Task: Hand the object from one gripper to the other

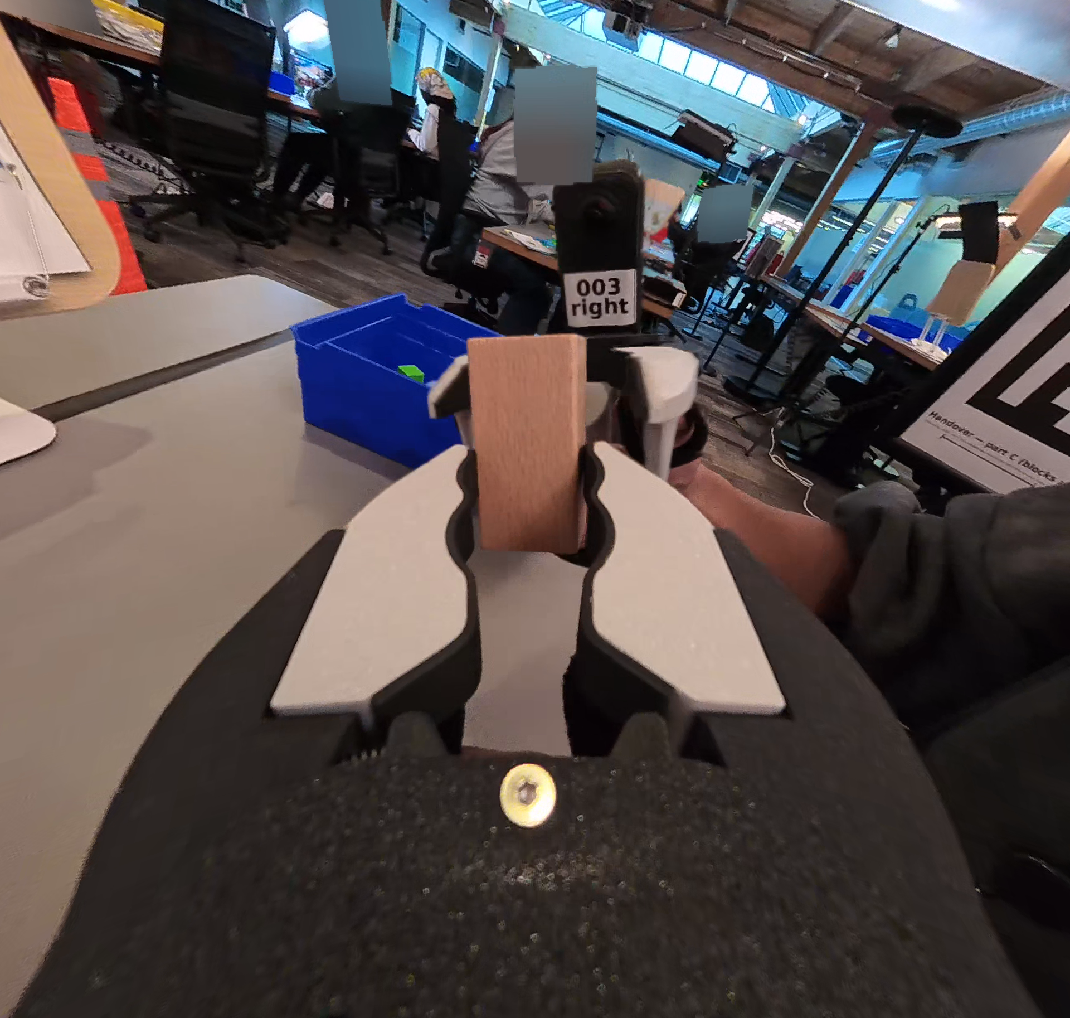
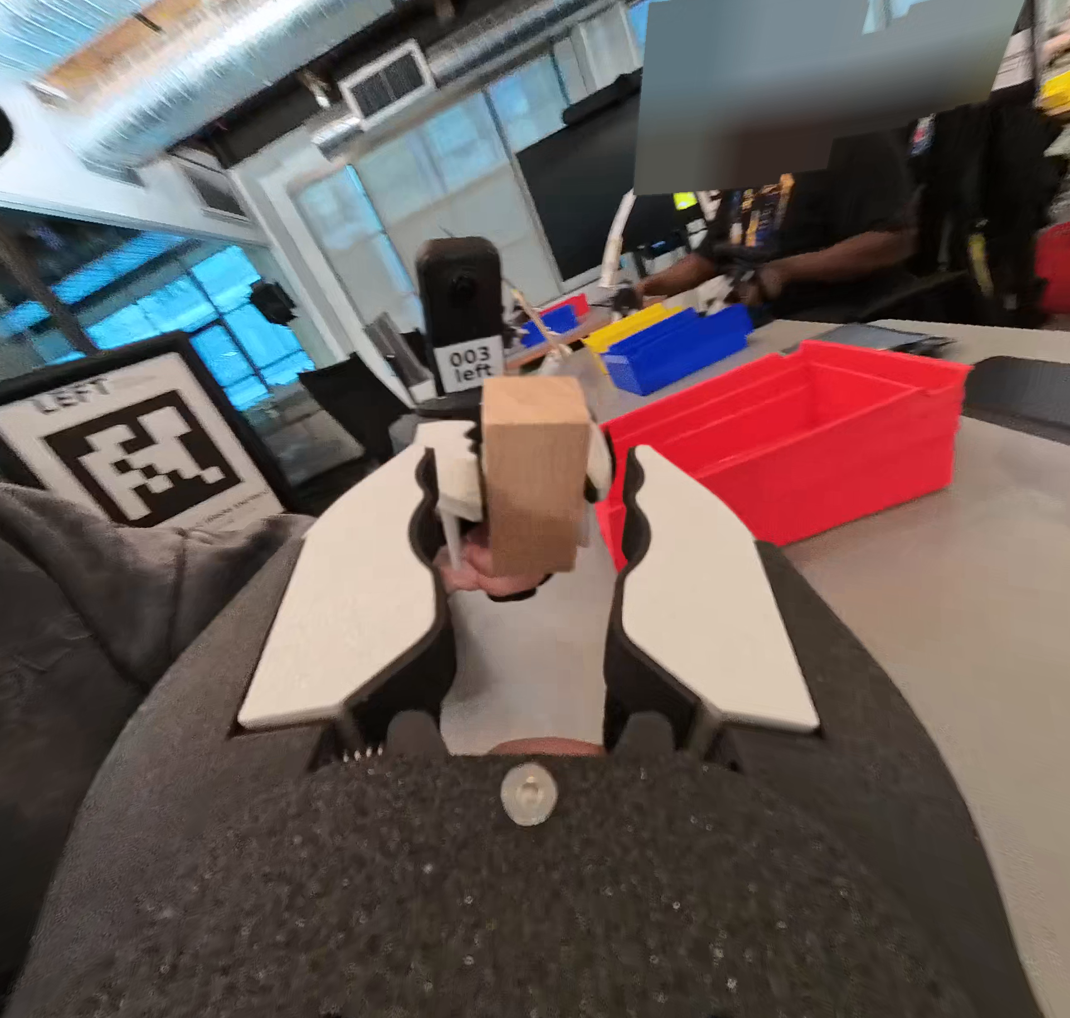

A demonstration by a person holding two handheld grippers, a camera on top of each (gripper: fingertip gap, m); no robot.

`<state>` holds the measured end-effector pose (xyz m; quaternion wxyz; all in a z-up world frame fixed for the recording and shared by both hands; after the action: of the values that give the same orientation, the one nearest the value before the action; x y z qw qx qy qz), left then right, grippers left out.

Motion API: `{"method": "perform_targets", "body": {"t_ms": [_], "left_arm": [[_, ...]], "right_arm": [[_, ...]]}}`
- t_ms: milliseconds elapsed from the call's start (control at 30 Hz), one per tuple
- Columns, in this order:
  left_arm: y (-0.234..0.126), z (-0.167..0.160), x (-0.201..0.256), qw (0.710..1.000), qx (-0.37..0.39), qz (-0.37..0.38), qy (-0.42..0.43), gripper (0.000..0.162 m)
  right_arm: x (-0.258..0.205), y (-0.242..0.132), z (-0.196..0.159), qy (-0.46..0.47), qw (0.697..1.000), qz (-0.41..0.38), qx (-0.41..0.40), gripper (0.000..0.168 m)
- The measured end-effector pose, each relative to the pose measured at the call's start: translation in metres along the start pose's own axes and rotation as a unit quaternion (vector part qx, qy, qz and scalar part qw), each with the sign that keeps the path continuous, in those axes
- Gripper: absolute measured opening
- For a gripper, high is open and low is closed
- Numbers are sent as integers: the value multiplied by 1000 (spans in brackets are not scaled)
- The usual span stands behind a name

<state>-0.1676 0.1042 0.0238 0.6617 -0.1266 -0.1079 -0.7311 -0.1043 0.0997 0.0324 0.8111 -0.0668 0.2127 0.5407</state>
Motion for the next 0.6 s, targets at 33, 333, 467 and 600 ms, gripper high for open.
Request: {"method": "perform_targets", "body": {"t_ms": [33,333,467,600], "left_arm": [[2,-2,0,1000,-2,1,-1,34],[4,-21,1,999,-25,31,-1,48],[-24,-63,2,993,-40,113,11,66],[-58,-111,5,983,-43,176,-35,58]], "right_arm": [[-2,0,-2,6,1000,13,-1,60],[7,-4,-16,6,1000,-9,-11,34],[8,-13,-12,-25,998,-40,-32,34],[7,-46,26,-77,992,-102,-20,34]]}}
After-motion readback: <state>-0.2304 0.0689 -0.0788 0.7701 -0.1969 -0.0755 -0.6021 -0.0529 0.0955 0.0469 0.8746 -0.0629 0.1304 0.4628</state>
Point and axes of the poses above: each gripper's, where its closed fingertips meet, y out along the fingers, z out of its top, x = y × z across the jaws, the point moved 4 cm from there along -y, back along the fingers, and after that the axes turned 6 degrees about -z, right-handed, at the moved point
